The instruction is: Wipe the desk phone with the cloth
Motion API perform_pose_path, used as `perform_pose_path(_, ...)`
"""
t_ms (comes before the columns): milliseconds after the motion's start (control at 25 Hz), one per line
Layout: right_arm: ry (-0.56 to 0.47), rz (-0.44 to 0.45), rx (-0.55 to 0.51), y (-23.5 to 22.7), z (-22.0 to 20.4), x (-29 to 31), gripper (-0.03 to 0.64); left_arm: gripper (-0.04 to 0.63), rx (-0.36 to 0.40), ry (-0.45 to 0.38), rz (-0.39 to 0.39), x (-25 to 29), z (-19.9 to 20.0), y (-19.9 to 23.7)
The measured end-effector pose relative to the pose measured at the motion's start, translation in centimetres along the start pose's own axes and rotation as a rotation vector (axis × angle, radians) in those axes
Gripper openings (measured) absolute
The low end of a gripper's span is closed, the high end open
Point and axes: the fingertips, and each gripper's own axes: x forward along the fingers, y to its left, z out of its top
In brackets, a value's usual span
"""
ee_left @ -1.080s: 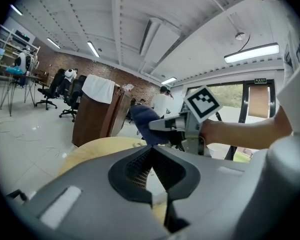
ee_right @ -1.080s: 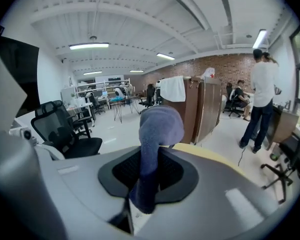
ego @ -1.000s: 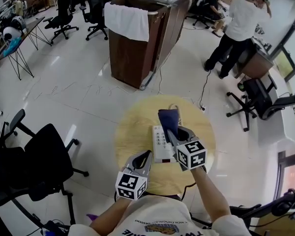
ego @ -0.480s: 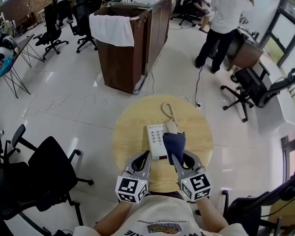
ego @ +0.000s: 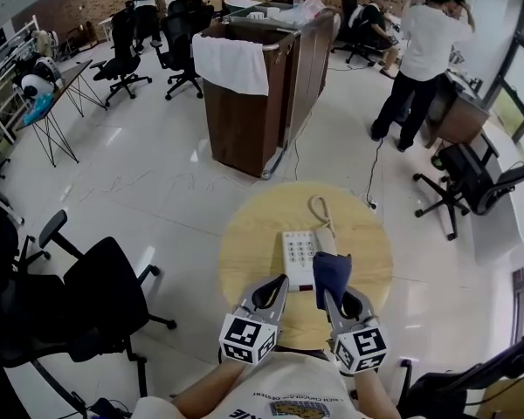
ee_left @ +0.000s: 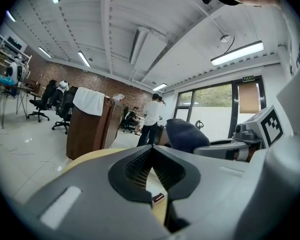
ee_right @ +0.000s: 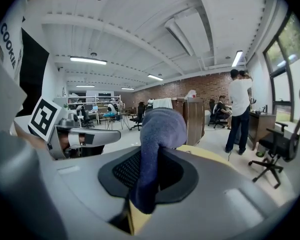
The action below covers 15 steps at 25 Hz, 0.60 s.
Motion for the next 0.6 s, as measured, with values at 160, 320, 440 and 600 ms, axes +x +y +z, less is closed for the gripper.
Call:
perform_pose_path(160, -0.009, -0.004, 0.02, 0.0, -0.1, -0.5, 0.066, -0.009, 0.008, -0.007, 0.008, -0.3, -0.2, -0.1)
perform_pose_path(320, 0.01, 0.005, 0.001, 0.2, -0.7, -0.6, 0.066, -0.009, 0.003, -0.007, 0.012, -0.5, -0.4, -0.2)
perform_pose_path(440, 0.021, 0.005, 0.011, 0.3, -1.2, -0.7, 0.066, -0.009, -0.004, -0.005, 0.017, -0.9, -0.5, -0.2)
perform_pose_path(600, 0.021, 0.009, 0.007, 0.6, -1.3, -0.9, 0.066, -0.009, -0.005, -0.005, 0.031, -1.5, -0.6, 0.2)
